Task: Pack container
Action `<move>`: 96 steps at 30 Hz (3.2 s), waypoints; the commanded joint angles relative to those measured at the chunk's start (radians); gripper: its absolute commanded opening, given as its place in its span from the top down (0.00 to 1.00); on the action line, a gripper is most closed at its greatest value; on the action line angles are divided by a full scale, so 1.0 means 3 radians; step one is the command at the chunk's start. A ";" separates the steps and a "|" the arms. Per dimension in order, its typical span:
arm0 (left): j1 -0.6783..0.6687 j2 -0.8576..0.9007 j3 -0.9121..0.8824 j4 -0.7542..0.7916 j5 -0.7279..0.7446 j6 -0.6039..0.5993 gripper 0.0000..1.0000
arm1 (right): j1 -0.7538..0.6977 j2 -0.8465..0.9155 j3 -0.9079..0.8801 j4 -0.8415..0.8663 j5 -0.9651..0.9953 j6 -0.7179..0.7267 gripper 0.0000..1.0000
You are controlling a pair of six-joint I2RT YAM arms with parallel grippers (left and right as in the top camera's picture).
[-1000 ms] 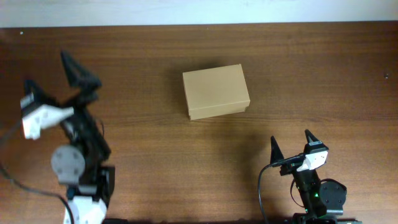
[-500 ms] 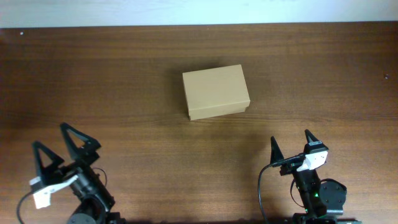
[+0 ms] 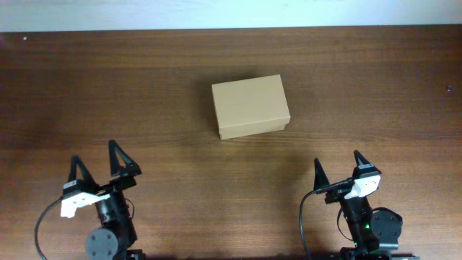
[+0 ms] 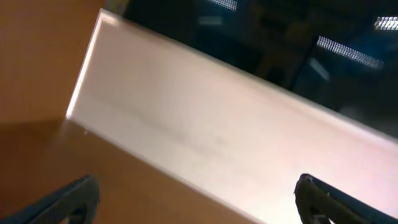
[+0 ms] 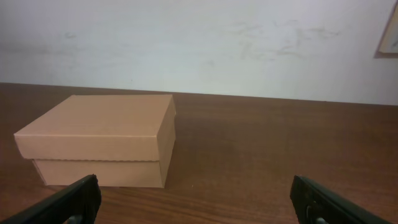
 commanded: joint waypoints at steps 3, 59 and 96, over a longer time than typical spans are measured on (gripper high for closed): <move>0.0006 -0.0031 -0.0001 -0.0230 0.0170 -0.0020 0.00 | -0.0006 -0.0022 -0.0015 -0.0023 0.0019 0.0037 0.01; -0.0168 -0.0815 -0.0001 -0.1881 0.0169 -0.0018 0.00 | -0.0006 -0.0022 -0.0015 -0.0023 0.0019 0.0037 0.01; -0.0168 -0.0815 -0.0001 -0.1881 0.0169 -0.0018 0.00 | -0.0006 -0.0022 -0.0015 -0.0023 0.0019 0.0037 0.01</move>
